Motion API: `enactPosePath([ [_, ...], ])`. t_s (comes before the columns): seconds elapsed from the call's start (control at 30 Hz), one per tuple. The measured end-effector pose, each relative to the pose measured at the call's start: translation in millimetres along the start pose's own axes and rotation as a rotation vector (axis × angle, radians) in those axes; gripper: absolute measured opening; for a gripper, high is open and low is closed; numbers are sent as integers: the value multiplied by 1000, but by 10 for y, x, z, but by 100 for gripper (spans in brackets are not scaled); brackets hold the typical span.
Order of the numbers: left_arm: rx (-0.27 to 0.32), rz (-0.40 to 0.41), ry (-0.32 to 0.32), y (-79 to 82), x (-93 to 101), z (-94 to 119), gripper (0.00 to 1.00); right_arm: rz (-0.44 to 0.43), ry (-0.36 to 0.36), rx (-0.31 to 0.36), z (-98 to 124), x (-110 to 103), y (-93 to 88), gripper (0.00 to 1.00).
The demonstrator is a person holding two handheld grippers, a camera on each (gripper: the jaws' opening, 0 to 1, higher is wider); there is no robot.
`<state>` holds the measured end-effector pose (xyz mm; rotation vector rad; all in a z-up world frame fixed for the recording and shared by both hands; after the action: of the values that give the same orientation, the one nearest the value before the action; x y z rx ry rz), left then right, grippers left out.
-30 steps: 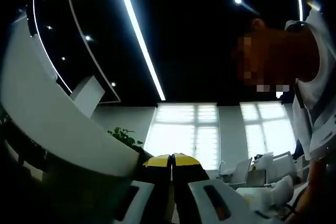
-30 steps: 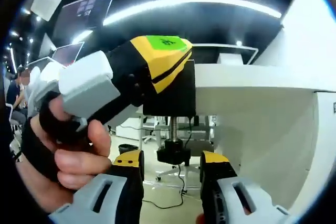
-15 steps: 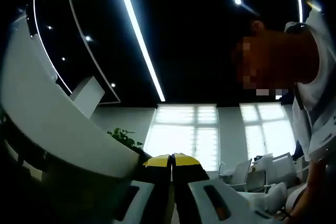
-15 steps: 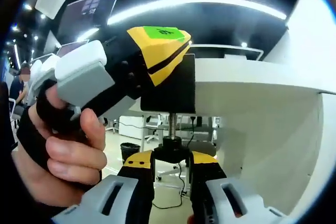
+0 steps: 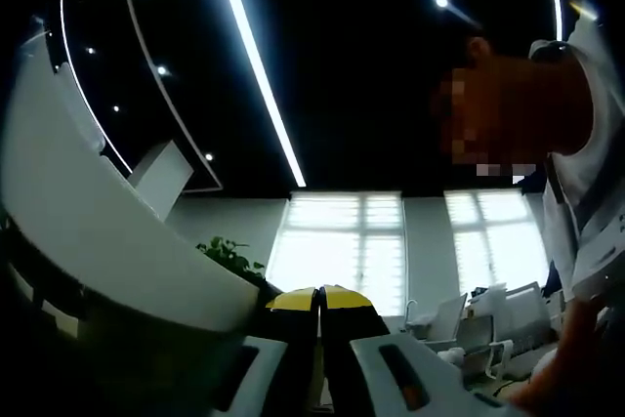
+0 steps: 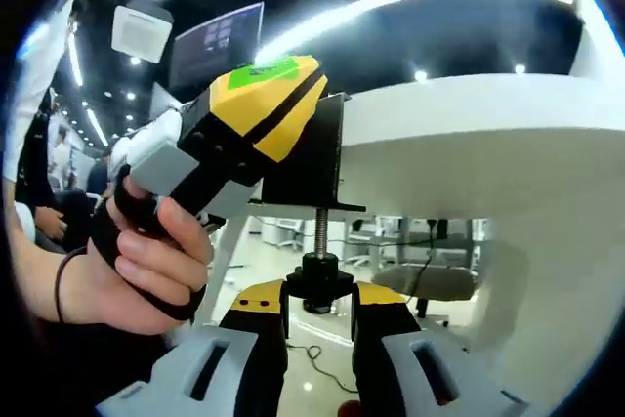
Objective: Clamp the fixed fixture on the desktop, loosen the retaining clip, secure it to the edge of the desk, and tighten the retaining clip.
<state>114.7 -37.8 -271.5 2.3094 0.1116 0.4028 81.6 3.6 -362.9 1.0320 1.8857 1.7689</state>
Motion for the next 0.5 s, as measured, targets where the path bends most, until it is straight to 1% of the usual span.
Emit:
enactPosePath([
  [0.1,4,1,-1,-1,-1,1,1,6,34,0,-1,16,3,23],
  [0.17,6,2,-1,-2,-1,1,1,-4,47,2,-1,18,1,23],
  [0.27,7,3,0,-3,1,1,1,1,32,2,9,-4,5,24],
  [0.3,9,7,0,-3,2,1,1,-31,21,0,26,-34,9,25],
  [0.33,9,7,0,-3,0,0,1,-26,3,2,40,-44,6,29],
  [0.4,8,4,1,-3,-1,-1,1,2,-69,-27,85,-36,-17,35],
  [0.43,8,5,1,-3,-1,-1,1,-6,-87,-26,97,-58,-8,36],
  [0.47,8,5,1,-3,-2,-1,1,-27,-122,-10,121,-69,25,36],
  [0.5,7,5,1,-3,-2,-1,1,-26,-162,-9,148,-73,50,36],
])
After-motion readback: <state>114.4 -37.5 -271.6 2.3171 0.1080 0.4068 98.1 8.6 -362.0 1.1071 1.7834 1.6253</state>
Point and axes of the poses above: the point that each gripper's makers call its tool centre point, and the gripper's own axes: z roughly backward along the fingers, x roughly to its right, y roughly out of its top, the point moved 4 cm from there along z, roughly backward along the fingers, and after that the axes turned 7 degrees about z, right-handed, at the moved point
